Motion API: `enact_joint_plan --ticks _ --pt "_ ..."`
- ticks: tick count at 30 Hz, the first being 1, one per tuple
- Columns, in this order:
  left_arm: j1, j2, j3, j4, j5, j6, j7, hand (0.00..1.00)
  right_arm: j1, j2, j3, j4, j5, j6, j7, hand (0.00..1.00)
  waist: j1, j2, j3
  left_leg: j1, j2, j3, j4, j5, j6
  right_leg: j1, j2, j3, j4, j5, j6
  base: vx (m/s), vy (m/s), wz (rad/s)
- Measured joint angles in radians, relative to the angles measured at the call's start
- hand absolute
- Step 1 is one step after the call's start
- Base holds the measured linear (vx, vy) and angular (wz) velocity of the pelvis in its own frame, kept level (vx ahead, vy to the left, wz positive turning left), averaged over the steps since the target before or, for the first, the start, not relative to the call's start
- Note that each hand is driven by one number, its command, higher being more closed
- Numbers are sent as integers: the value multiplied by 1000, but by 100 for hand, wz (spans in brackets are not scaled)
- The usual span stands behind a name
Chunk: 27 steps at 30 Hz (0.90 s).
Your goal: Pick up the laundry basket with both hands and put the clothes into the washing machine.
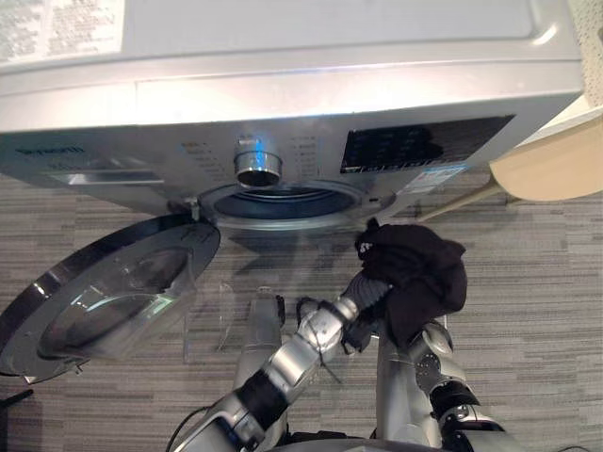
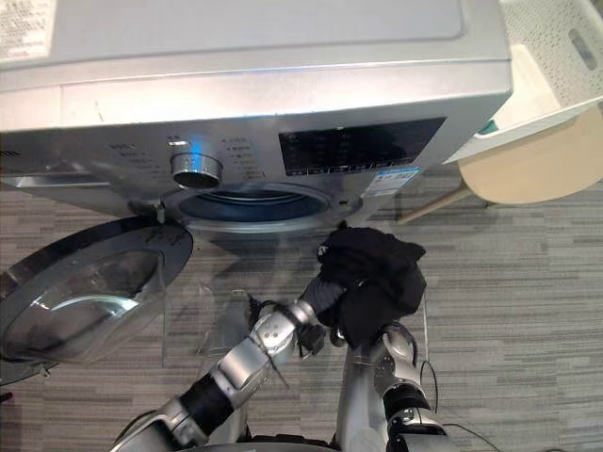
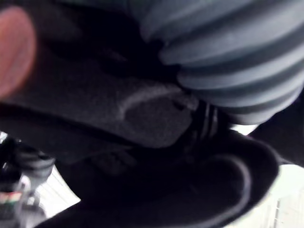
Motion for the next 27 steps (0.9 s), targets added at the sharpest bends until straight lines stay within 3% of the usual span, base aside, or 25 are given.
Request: enact_joint_plan --ticks 3,5,8,10,11,15,24,27 --pt "-109 -19 236 72 16 4 99 100 -28 -5 -5 -25 25 -12 -19 0 -11 -33 20 -81 21 10 48 0 -7 -95 21 17 32 12 -6 -64 5 -34" --pt "-157 9 375 94 16 6 136 100 -28 -11 -22 -34 30 -19 -20 0 -18 -40 26 -131 35 -1 92 -10 -17 -143 36 20 63 18 -16 -39 -8 -22" --pt "-200 100 618 94 -10 5 212 100 -23 -13 -75 -22 53 -19 -20 0 -34 -46 69 -198 37 -24 146 -12 -18 -203 46 13 98 19 -18 -48 -11 -10" --pt "-215 137 689 94 -34 4 240 100 -23 -6 -97 -29 76 -24 -18 0 -37 -51 72 -226 39 -27 153 -13 -18 -229 46 11 103 19 -17 -63 -13 -1" --pt "-232 194 754 94 -61 3 267 100 -23 -3 -109 -37 78 -36 -17 0 -39 -52 73 -265 40 -35 165 -13 -18 -261 47 7 110 25 -17 -75 -12 1" --pt "-250 310 833 95 -76 2 271 100 -23 -7 -116 -50 95 -42 -13 0 -26 -55 75 -316 49 -53 192 -13 -19 -297 60 2 113 39 -10 -60 0 -7" --pt "-319 320 810 81 -105 -1 281 100 -22 -9 -111 -52 146 -59 9 0 -26 -58 83 -367 48 -87 214 -12 -20 -319 59 -33 109 49 -13 -4 1 1" --pt "-398 379 760 81 -105 0 297 100 -21 -21 -109 -51 151 -59 20 0 -27 -58 92 -391 48 -91 224 -10 -23 -342 61 -36 115 53 -19 7 -5 -2"
